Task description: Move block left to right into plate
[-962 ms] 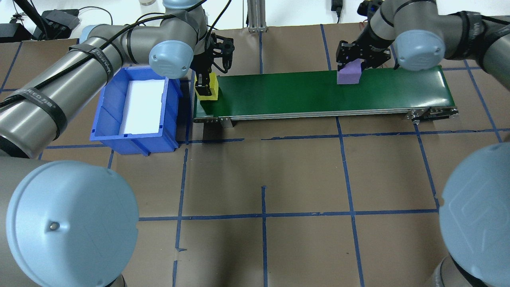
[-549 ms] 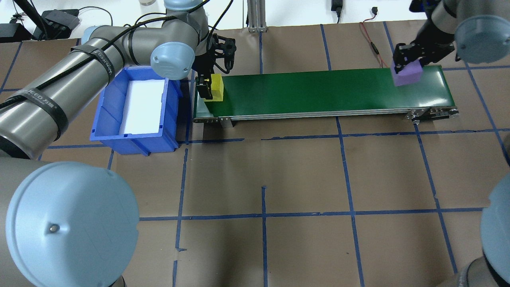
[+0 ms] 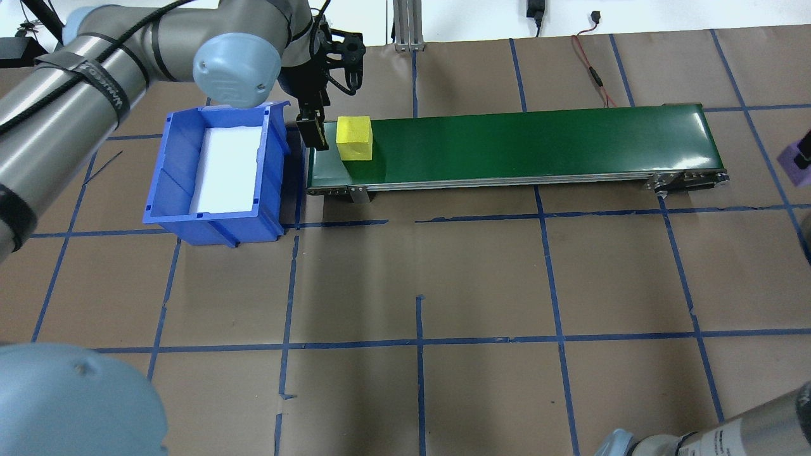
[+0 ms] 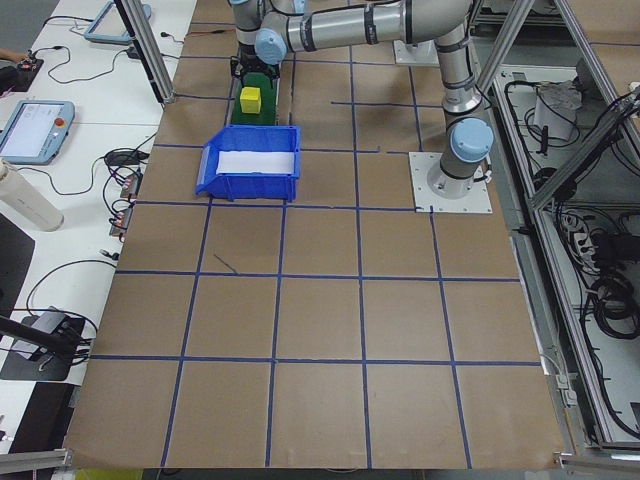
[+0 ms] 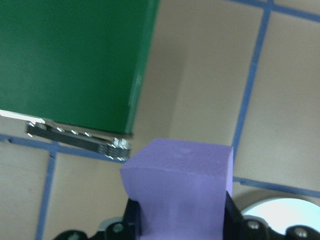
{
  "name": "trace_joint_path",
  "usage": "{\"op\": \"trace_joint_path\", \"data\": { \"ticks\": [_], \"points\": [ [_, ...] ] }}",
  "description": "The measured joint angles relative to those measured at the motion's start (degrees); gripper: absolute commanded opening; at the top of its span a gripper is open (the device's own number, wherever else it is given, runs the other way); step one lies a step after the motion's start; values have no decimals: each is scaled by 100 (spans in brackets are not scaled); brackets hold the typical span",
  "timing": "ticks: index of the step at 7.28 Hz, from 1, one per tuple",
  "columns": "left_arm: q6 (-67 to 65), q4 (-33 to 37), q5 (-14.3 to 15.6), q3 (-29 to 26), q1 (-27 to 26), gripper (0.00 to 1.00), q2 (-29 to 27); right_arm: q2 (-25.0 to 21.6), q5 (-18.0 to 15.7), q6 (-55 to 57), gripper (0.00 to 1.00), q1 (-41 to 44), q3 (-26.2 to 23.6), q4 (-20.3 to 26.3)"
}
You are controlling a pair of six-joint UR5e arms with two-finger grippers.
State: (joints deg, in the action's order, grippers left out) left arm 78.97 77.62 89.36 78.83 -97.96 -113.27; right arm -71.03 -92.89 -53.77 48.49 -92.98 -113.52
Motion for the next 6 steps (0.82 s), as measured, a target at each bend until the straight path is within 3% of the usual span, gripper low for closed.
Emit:
{"op": "trace_joint_path", "data": {
  "ticks": [2, 3, 4, 5, 6],
  "points": [
    [-500, 521, 92, 352, 15, 100, 748, 16, -208, -724, 35, -902, -493, -180],
    [-955, 692, 232, 714, 14, 100, 1086, 68, -233, -978, 52, -1169, -626, -349],
    [-1698, 770, 334, 1047, 21, 100, 1410, 172, -238, -1107, 82, -1338, -685, -529],
    [-2644, 795, 372, 1291, 41, 100, 1725, 336, -211, -1165, 100, -1425, -700, -852],
    [-3581, 784, 377, 1382, 57, 100, 1937, 483, -116, -1186, 100, -1457, -692, -1167]
  ]
}}
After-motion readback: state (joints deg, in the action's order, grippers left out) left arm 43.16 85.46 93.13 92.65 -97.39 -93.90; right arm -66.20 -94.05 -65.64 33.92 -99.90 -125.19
